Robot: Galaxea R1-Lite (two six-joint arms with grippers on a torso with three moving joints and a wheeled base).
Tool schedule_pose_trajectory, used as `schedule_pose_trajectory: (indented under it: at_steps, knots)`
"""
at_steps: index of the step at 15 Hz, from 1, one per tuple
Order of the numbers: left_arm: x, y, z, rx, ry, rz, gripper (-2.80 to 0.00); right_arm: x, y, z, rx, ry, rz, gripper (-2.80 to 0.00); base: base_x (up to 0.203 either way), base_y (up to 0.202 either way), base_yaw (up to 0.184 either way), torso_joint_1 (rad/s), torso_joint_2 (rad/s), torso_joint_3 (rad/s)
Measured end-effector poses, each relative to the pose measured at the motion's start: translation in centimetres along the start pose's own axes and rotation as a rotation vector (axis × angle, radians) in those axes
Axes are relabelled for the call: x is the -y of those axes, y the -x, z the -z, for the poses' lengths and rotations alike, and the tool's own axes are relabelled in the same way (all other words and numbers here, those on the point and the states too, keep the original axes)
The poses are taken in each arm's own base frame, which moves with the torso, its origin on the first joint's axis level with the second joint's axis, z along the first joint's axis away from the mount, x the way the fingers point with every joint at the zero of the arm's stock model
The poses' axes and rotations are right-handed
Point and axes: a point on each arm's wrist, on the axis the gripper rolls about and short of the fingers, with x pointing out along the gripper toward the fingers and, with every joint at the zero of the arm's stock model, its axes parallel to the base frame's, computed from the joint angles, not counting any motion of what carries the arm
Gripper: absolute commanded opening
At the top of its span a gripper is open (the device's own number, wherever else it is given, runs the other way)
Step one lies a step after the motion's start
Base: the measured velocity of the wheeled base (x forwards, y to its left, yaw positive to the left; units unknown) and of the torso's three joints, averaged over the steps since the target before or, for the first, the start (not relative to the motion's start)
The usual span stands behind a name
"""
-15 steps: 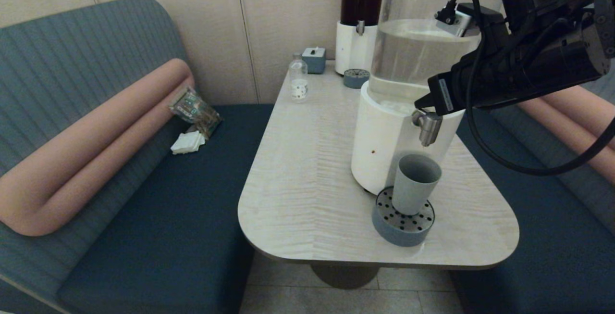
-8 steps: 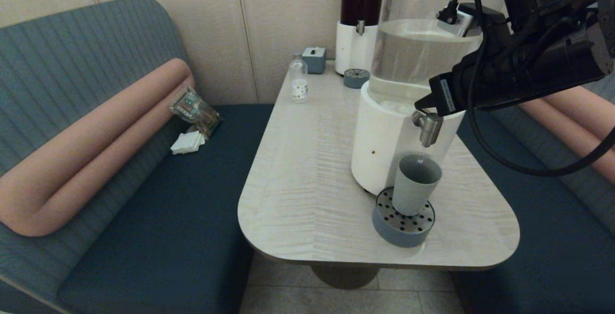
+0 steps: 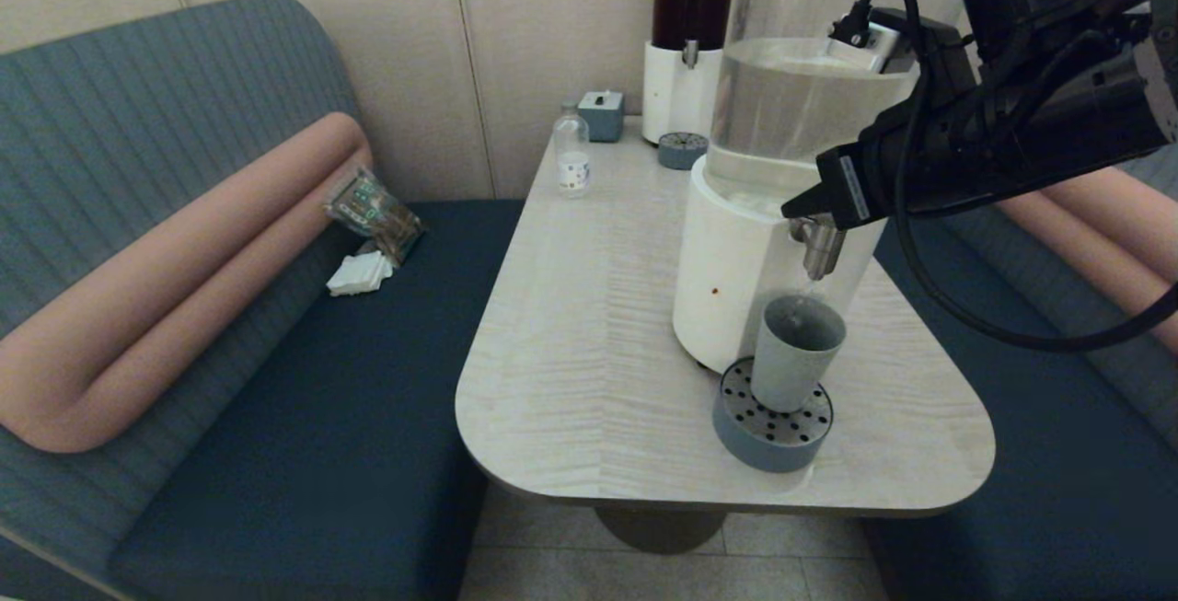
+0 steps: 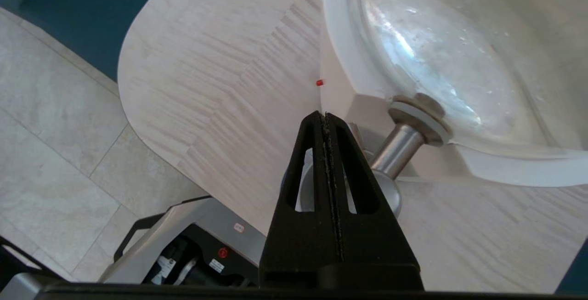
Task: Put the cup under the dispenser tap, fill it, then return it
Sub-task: Turn on the faucet, then turn off the faucet
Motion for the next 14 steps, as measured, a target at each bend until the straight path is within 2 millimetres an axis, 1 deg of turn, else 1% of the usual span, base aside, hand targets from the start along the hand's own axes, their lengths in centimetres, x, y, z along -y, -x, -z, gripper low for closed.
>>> schedule_pose_trajectory:
  at_steps: [3, 5, 7, 9, 11, 12, 14]
  knots:
    - [0.0, 0.0, 0.0, 0.000, 0.000, 0.000, -2.80, 0.0, 0.8, -0.3, 0.028, 0.000, 0.001, -2.80, 0.000, 0.000, 0.000, 0.000, 0.00, 0.000]
    - [0.0, 0.0, 0.0, 0.000, 0.000, 0.000, -2.80, -0.4, 2.1, -0.5, 0.055, 0.005, -0.014, -2.80, 0.000, 0.000, 0.000, 0.000, 0.00, 0.000]
    - [0.0, 0.0, 0.0, 0.000, 0.000, 0.000, -2.80, -0.8, 3.9, -0.4, 0.077, 0.012, -0.027, -2.80, 0.000, 0.000, 0.000, 0.000, 0.00, 0.000]
    - [0.0, 0.0, 0.0, 0.000, 0.000, 0.000, -2.80, -1.1, 6.4, 0.0, 0.105, 0.012, -0.025, -2.80, 0.000, 0.000, 0.000, 0.000, 0.00, 0.000]
    - [0.0, 0.0, 0.0, 0.000, 0.000, 0.000, -2.80, -1.1, 9.4, 1.0, 0.138, 0.008, 0.010, -2.80, 0.000, 0.000, 0.000, 0.000, 0.00, 0.000]
    - [0.0, 0.0, 0.0, 0.000, 0.000, 0.000, -2.80, -1.0, 11.1, 1.8, 0.152, 0.006, 0.045, -2.80, 0.000, 0.000, 0.000, 0.000, 0.00, 0.000]
    - [0.0, 0.0, 0.0, 0.000, 0.000, 0.000, -2.80, -0.2, 14.6, 4.1, 0.175, -0.015, 0.156, -2.80, 0.000, 0.000, 0.000, 0.000, 0.00, 0.000]
